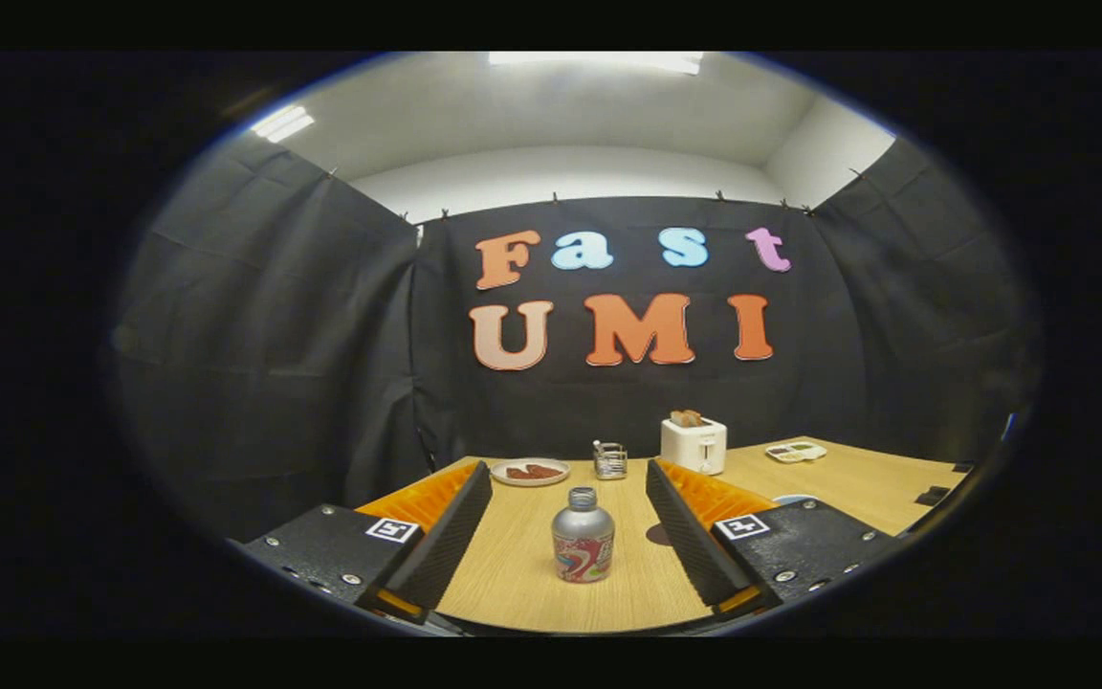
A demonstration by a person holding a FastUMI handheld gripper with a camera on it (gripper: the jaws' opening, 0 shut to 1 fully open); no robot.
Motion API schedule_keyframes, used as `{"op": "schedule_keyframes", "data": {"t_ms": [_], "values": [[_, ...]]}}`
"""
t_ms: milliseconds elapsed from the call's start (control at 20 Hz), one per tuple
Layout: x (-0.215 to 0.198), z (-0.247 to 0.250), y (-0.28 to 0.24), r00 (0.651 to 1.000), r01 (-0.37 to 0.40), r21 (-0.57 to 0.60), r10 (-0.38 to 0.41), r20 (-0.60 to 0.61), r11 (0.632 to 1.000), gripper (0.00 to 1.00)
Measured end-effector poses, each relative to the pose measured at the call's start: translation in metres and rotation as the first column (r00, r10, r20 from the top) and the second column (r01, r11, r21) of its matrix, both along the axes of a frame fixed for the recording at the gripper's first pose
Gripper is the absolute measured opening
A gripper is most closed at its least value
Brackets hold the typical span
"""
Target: Take the bottle from table, then pour the juice into the cup, finally place the bottle on the coaster
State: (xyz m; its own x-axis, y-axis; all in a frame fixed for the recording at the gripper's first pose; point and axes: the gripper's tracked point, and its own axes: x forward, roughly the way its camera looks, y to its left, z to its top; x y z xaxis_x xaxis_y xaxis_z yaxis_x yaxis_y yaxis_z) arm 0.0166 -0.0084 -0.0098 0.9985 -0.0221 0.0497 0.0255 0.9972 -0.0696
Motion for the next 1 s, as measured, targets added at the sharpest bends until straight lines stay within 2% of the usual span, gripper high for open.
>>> {"op": "schedule_keyframes", "data": {"t_ms": [200,500,750,1000], "values": [[0.022,-0.01,0.001,0.999,0.015,-0.036,-0.014,0.03,0.999,0.96],[0.054,-0.039,-0.002,0.999,0.052,-0.076,-0.051,0.011,0.996,0.96],[0.073,-0.084,-0.008,0.995,0.068,-0.048,-0.071,-0.067,0.997,0.97],[0.084,-0.126,-0.023,0.982,0.103,-0.07,-0.113,-0.151,0.992,0.97]]}}
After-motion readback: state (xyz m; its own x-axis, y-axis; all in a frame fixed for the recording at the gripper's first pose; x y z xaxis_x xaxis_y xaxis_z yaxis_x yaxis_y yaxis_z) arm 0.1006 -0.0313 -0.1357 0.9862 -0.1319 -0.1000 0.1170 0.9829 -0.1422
